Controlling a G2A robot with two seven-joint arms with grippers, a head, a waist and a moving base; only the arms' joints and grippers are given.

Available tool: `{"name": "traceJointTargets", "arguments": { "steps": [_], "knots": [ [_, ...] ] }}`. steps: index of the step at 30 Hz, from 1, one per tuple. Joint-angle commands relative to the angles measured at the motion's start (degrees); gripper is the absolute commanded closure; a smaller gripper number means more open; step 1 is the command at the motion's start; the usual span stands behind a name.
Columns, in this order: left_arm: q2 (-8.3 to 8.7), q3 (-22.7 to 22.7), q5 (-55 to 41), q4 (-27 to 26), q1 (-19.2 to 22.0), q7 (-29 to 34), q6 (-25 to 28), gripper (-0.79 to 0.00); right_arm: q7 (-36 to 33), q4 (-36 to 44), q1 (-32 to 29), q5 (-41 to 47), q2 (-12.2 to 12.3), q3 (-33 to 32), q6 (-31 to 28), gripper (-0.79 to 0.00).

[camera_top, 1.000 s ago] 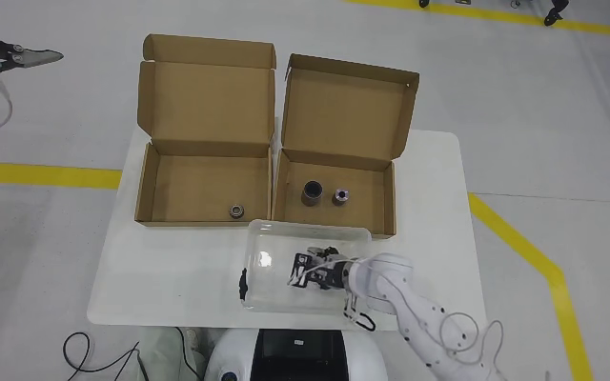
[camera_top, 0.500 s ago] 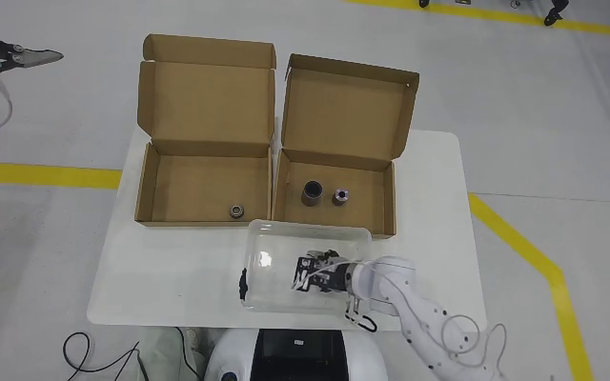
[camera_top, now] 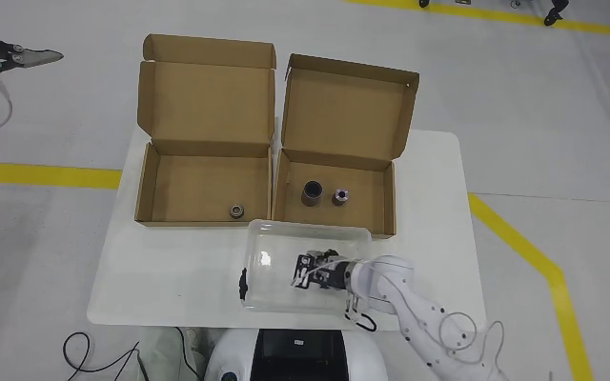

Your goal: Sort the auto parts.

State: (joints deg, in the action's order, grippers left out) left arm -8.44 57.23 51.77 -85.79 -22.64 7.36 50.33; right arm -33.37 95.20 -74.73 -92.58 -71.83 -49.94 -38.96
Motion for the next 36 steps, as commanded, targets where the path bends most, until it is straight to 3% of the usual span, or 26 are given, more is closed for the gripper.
{"name": "traceJointTargets", "arguments": {
  "steps": [1, 7, 21, 28, 36],
  "knots": [
    [0.00, 0.0, 0.0, 0.0, 0.0, 0.0, 0.0, -0.785, 0.1, 0.4, 0.0, -0.4, 0.0, 0.1, 0.5, 0.000],
    [0.00, 0.0, 0.0, 0.0, 0.0, 0.0, 0.0, -0.785, 3.8, 2.1, -0.7, -0.5, 0.4, -0.6, 1.2, 0.000],
    [0.00, 0.0, 0.0, 0.0, 0.0, 0.0, 0.0, -0.785, 27.4, -0.5, -0.6, 6.6, 1.2, -4.4, -2.5, 0.000],
    [0.00, 0.0, 0.0, 0.0, 0.0, 0.0, 0.0, -0.785, 36.4, -2.3, 3.8, 8.6, 0.7, -3.5, -3.6, 0.000],
    [0.00, 0.0, 0.0, 0.0, 0.0, 0.0, 0.0, -0.785, 35.5, -2.2, 13.7, 9.2, -1.1, 0.4, -3.1, 0.000]
  ]
}}
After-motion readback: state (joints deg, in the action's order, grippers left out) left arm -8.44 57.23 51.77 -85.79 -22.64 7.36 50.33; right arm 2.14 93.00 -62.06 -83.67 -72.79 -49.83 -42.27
